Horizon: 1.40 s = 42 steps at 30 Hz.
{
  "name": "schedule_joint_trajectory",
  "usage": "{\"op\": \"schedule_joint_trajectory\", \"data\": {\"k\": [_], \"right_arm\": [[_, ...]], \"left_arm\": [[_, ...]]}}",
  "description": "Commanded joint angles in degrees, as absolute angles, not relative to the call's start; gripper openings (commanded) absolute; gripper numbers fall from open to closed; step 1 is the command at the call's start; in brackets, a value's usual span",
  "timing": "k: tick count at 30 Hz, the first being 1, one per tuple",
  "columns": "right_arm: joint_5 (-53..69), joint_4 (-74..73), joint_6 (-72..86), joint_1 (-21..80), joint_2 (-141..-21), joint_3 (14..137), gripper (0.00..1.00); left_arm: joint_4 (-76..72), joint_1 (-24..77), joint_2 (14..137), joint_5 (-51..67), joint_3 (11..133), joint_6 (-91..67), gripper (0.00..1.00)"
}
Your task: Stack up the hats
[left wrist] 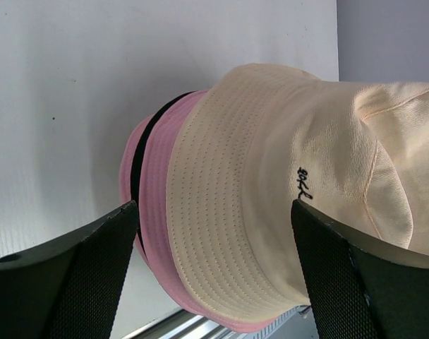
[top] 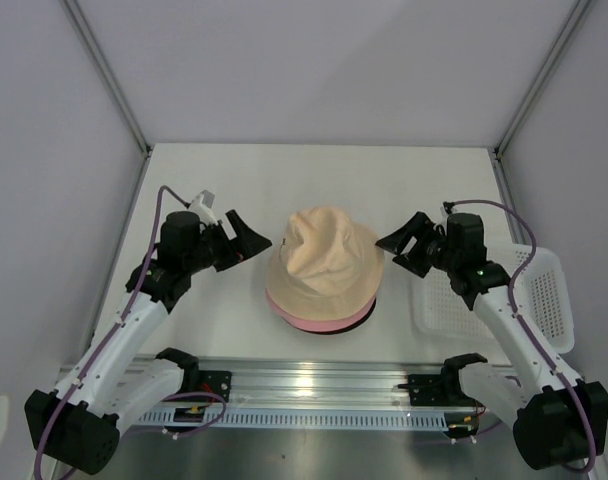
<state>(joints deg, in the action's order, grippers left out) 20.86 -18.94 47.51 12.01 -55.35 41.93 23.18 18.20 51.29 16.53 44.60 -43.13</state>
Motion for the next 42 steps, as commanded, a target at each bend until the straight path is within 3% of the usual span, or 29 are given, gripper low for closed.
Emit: {"op": "schedule_joint_trajectory", "data": {"k": [1, 6, 12, 15, 16, 19, 25, 42], "right_arm": [[29.4, -8.6, 48.6, 12.0, -56.0, 41.0, 0.76], [29.7, -4.2, 50.4, 13.3, -57.4, 40.0, 0.74], [29.4, -1.9, 50.4, 15.2, -60.6, 40.0, 0.60], [28.8, -1.4, 50.2, 16.0, -62.0, 39.6, 0.41], [28.7, -1.5, 50.0, 16.2, -62.3, 39.6, 0.23], [26.1, -3.9, 48.9, 17.5, -61.7, 39.5, 0.00], [19.8, -6.1, 49.5, 20.1, -55.6, 34.6, 0.00], [7.2, -1.8, 51.2, 31.6, -47.8, 28.2, 0.00]], "left_arm": [[22.6, 17.8, 50.4, 17.8, 44.9, -43.9, 0.91], [22.2, 17.8, 51.2, 18.5, 44.5, -44.4, 0.89], [21.9, 17.8, 51.3, 19.5, 45.0, -44.5, 0.88], [21.8, 17.8, 51.1, 20.1, 44.6, -44.9, 0.87], [21.8, 17.8, 51.0, 20.3, 44.5, -45.2, 0.85], [20.8, 17.8, 50.4, 21.0, 42.7, -46.9, 0.81], [20.0, 17.8, 47.8, 19.2, 37.8, -52.6, 0.71], [9.3, 18.1, 48.5, 24.8, 33.8, -59.8, 0.67]]}}
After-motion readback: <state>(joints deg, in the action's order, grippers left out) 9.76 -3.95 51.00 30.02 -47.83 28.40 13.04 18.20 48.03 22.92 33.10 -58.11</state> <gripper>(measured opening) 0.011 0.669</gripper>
